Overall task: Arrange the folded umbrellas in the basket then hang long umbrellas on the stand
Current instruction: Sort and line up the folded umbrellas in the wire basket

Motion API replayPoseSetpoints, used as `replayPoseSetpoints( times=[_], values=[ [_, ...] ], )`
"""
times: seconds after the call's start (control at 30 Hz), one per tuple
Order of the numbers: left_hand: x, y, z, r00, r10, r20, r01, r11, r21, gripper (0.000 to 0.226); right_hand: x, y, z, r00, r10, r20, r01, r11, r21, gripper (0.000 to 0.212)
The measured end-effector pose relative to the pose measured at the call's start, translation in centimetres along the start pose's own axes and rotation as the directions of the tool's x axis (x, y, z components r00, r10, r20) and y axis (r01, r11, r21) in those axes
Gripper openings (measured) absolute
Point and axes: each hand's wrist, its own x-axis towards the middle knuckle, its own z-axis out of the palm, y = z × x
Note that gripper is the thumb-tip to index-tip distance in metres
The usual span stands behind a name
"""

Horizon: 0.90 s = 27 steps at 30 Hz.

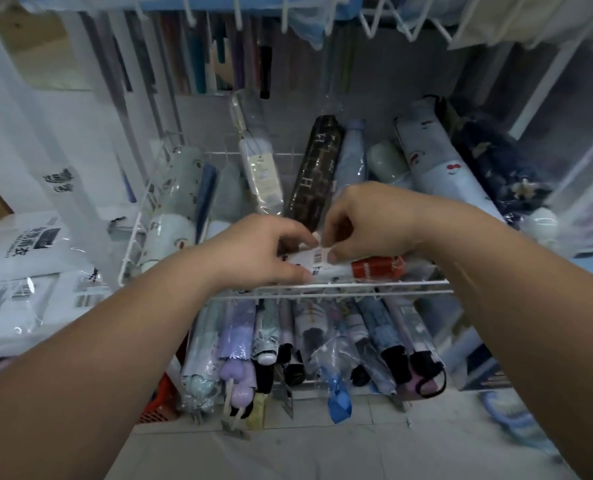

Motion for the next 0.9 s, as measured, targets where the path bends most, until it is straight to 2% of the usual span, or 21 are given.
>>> replayPoseSetpoints(
  times=[0.1,0.2,0.3,0.5,0.57,0.63,0.73,0.8,0.9],
  values=[
    [0.6,-0.3,0.5,0.999,-0.002,0.046,0.003,1.000,-0.024,0.055,-1.6,0.2,-0.3,1.000,0.022,0.019,-0.022,1.000,-0.011,0.029],
    [0.6,-0.2,0.8,0.999,0.002,0.048,-0.002,1.000,-0.014,0.064,-2.5,-0.3,-0.6,0.993,0.048,0.111,-0.033,0.990,-0.137,0.051],
    [0.5,-0.1,1.3,1.000,0.010,0.014,-0.010,1.000,-0.001,0.064,-2.7,-0.7,-0.8,0.984,0.083,0.155,-0.048,0.975,-0.218,0.061],
    [0.2,0.0,1.4,0.999,0.014,-0.034,-0.017,0.993,-0.113,0.068,-2.8,-0.6,-1.9,0.999,0.017,-0.046,-0.021,0.997,-0.078,0.048],
    [0.0,-0.2,1.2,0.996,0.024,-0.085,-0.038,0.984,-0.176,0.062,-2.7,-1.0,-2.5,0.992,-0.003,-0.124,-0.002,0.999,-0.037,0.045],
    [-0.3,-0.4,0.9,0.988,0.017,-0.156,-0.058,0.964,-0.261,0.051,-2.2,-1.0,-2.8,0.963,0.012,-0.271,0.004,0.998,0.058,0.046],
    [-0.5,-1.0,0.2,0.958,-0.043,-0.283,-0.074,0.918,-0.390,0.046,-1.0,-1.3,-2.6,0.845,0.134,-0.517,0.051,0.943,0.328,0.065],
    [-0.5,-1.3,-0.3,0.935,-0.106,-0.337,-0.067,0.884,-0.463,0.044,-0.1,-1.9,-1.9,0.805,0.224,-0.549,0.120,0.845,0.521,0.082],
    [-0.3,-1.0,-1.1,0.885,-0.206,-0.418,-0.065,0.834,-0.548,0.041,1.7,-2.5,0.4,0.856,0.245,-0.454,0.173,0.693,0.700,0.091]
  ],
)
